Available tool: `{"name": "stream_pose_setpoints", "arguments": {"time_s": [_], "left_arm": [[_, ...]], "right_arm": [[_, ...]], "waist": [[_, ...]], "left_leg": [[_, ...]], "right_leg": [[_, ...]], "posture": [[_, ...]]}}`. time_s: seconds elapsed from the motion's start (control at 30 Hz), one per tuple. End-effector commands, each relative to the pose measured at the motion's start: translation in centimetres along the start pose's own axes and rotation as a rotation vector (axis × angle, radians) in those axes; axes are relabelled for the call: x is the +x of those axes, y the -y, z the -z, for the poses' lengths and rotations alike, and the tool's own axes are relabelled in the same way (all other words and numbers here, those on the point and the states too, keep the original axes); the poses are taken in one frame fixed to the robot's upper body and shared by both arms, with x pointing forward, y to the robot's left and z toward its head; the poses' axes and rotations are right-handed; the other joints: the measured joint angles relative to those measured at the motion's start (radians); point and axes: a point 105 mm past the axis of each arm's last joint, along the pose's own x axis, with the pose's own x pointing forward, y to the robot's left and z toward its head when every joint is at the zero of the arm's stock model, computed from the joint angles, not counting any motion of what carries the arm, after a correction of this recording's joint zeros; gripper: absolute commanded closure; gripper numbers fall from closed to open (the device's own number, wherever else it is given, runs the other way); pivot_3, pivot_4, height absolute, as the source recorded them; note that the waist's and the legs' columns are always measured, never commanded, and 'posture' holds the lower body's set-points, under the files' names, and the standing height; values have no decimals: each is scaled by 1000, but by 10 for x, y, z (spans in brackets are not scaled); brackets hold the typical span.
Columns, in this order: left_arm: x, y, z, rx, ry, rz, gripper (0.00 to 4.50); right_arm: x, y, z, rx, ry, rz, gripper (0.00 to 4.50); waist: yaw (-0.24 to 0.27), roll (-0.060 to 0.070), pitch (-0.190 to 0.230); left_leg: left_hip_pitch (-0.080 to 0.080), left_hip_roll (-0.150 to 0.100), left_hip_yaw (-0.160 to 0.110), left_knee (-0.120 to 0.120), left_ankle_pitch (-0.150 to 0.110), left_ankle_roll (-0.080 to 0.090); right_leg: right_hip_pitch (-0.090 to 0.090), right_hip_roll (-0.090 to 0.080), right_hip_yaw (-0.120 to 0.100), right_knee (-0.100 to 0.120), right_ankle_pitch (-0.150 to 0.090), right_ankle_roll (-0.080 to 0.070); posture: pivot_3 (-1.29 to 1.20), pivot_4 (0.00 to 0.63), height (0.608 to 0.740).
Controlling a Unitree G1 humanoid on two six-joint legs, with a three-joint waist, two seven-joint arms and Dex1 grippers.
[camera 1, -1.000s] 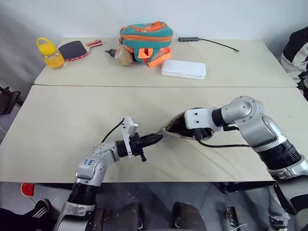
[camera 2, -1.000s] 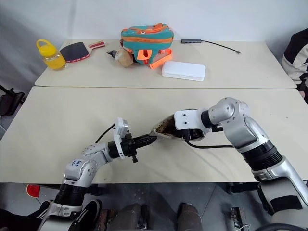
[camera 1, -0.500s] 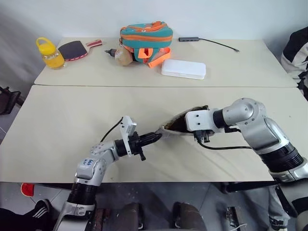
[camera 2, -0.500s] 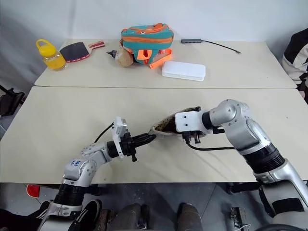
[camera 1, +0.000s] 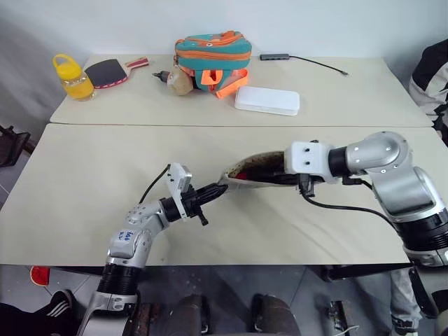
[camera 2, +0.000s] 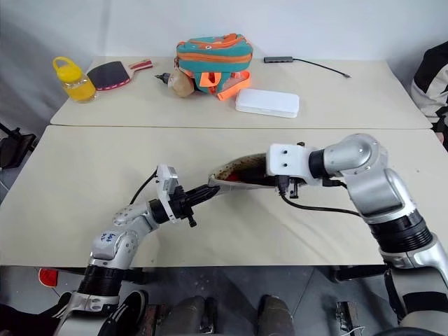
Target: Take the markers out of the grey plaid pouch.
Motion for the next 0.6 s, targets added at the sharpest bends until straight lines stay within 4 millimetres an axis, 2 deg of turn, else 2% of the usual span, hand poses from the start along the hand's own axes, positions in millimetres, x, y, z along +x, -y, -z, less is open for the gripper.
{"name": "stream_pose_setpoints", "arguments": {"time_s": [0.03,0.17,0.4,0.47,0.6], "left_arm": [[1,-1,-9,44,28,2,4500],[-9,-17,-16,104,31,-65,4500],[-29,-36,-26,154,28,-131,4500],[-36,-40,-26,163,20,-148,4500],[-46,-45,-27,163,24,-172,4500]], "right_arm": [[-11,6,-11,6,70,53,3903],[-19,5,-40,76,244,51,3903],[-43,16,-53,139,336,109,3903],[-52,23,-42,166,305,156,3903],[-70,45,7,213,175,344,3903]], "waist": [[0,0,0],[0,0,0],[1,0,0],[3,0,0],[5,-1,0]], "left_leg": [[0,0,0,0,0,0],[0,0,0,0,0,0],[0,0,-1,-1,0,0],[0,0,-1,-1,0,0],[0,-1,-1,-1,0,0]], "right_leg": [[0,0,0,0,0,0],[0,0,0,0,0,0],[0,0,0,0,0,0],[0,0,0,0,0,0],[0,-1,0,0,0,0]], "posture": [[0,150,740],[0,150,740],[0,150,740],[0,150,740],[0,150,740]]}}
